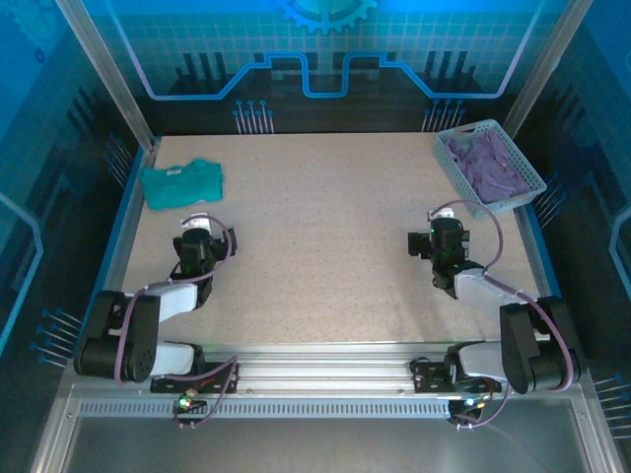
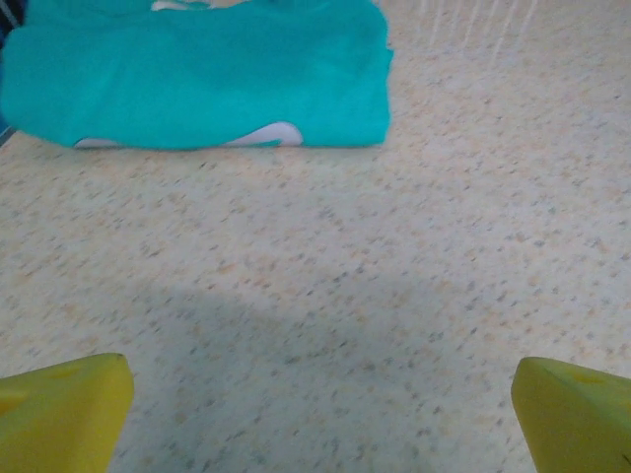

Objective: Fold the inside-out t-shirt

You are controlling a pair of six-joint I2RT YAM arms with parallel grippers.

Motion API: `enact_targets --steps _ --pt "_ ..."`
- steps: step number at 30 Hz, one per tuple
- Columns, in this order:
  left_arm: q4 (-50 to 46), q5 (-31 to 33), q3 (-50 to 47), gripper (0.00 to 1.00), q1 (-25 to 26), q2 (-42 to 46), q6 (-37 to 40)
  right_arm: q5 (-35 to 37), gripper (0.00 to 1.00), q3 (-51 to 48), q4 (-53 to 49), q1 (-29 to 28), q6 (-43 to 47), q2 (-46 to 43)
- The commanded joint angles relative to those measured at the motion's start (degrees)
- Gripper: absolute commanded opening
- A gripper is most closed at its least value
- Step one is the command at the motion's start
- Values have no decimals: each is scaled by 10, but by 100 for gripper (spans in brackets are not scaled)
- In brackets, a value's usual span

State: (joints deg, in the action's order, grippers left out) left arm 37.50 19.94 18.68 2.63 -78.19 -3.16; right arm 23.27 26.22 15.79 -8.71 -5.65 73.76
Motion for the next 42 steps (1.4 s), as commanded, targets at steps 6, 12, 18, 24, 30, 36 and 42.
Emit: enact_targets --steps 6,12,18,24,30,36,42 --pt "210 -65 7 99 5 -110 36 -116 100 -48 274 37 43 53" --pt "180 -69 21 99 -3 -109 28 -148 100 -18 274 45 44 121" --pt "168 -73 25 99 -6 -109 25 -154 100 -19 281 49 45 122" --pt "173 -64 23 99 0 -109 31 -151 100 -19 280 47 47 122" --pt "183 -54 20 99 8 -111 37 -157 100 -16 275 44 53 123" --pt "183 -54 20 99 8 -112 37 -156 100 -16 275 44 54 123" --pt "183 -54 20 99 8 -111 37 -157 100 -15 275 43 54 122"
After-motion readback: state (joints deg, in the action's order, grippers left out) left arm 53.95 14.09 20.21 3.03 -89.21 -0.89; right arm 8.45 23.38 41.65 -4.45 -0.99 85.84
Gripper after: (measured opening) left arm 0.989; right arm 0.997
